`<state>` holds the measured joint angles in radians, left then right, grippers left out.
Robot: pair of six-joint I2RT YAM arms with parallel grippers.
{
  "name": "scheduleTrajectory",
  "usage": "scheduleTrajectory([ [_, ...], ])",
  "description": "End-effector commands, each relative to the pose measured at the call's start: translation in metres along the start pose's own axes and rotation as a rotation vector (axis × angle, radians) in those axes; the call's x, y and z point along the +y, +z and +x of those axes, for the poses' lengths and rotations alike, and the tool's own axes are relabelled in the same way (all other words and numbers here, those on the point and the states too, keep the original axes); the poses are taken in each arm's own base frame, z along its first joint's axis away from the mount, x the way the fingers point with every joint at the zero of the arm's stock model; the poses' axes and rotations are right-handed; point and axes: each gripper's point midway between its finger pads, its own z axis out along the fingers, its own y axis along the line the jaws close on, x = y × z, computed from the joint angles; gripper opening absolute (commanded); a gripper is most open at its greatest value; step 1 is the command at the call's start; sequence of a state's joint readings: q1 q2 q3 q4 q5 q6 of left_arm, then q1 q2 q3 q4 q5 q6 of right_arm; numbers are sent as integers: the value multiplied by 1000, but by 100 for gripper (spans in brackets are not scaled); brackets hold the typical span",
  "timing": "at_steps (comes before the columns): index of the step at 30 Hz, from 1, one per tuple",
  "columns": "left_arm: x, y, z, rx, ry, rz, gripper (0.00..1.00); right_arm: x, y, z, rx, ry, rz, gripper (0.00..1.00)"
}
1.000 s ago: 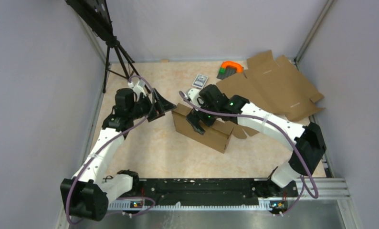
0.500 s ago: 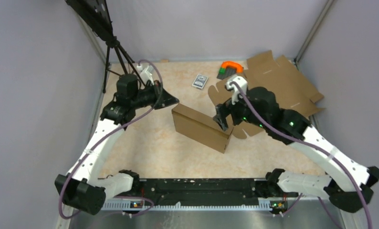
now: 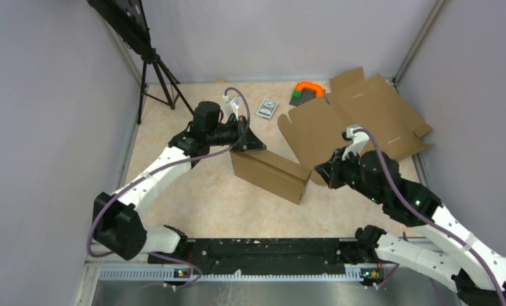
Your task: Fold the paper box
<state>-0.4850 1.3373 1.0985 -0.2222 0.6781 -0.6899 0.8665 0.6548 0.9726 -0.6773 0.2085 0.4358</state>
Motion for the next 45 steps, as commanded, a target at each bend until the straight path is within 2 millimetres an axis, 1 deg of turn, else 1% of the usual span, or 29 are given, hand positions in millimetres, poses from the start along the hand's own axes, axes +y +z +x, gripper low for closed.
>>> scheduleTrajectory([
  [1,-4,4,3,-10,20,55,0,8,20,10,15,53,-28,0],
  [5,4,6,12,-5,5,60,0,6,36,31,59,53,-30,0],
  [8,9,8,17,-3,-4,62,0,3,44,42,65,47,-33,0],
  [11,13,11,21,11,-15,64,0,-1,47,53,93,44,-15,0],
  [15,17,13,25,19,-23,58,0,-12,49,75,141,47,18,0],
  [17,20,14,26,18,-24,54,0,-18,49,81,143,49,36,0],
  [19,21,15,27,20,-31,54,0,-21,48,80,137,45,53,0],
  [21,22,17,29,26,-40,52,0,-20,46,72,122,31,54,0],
  [23,23,18,30,29,-40,50,0,-15,42,53,85,7,41,0],
  [26,21,20,29,25,-35,56,0,0,37,17,42,-24,16,0],
  [28,19,21,28,21,-28,65,0,12,33,2,34,-26,-22,0],
  [30,19,21,28,20,-30,65,0,17,32,4,44,-18,-49,0],
  [32,19,21,27,16,-28,61,0,11,34,23,80,-9,-45,0],
  [34,19,21,27,13,-29,59,0,1,36,46,118,11,-22,0],
  [36,19,22,28,17,-34,60,0,-3,37,68,153,39,-27,0],
  [38,19,22,28,19,-34,60,0,-5,37,81,168,61,-38,0],
  [40,18,22,28,21,-33,59,0,-8,38,82,170,55,-21,0],
  [41,18,22,28,21,-32,58,0,-9,38,77,164,41,-9,0],
  [42,18,22,28,21,-32,56,0,-9,37,69,154,20,0,0],
  [45,18,22,26,19,-32,55,0,-3,31,35,102,-24,8,0],
])
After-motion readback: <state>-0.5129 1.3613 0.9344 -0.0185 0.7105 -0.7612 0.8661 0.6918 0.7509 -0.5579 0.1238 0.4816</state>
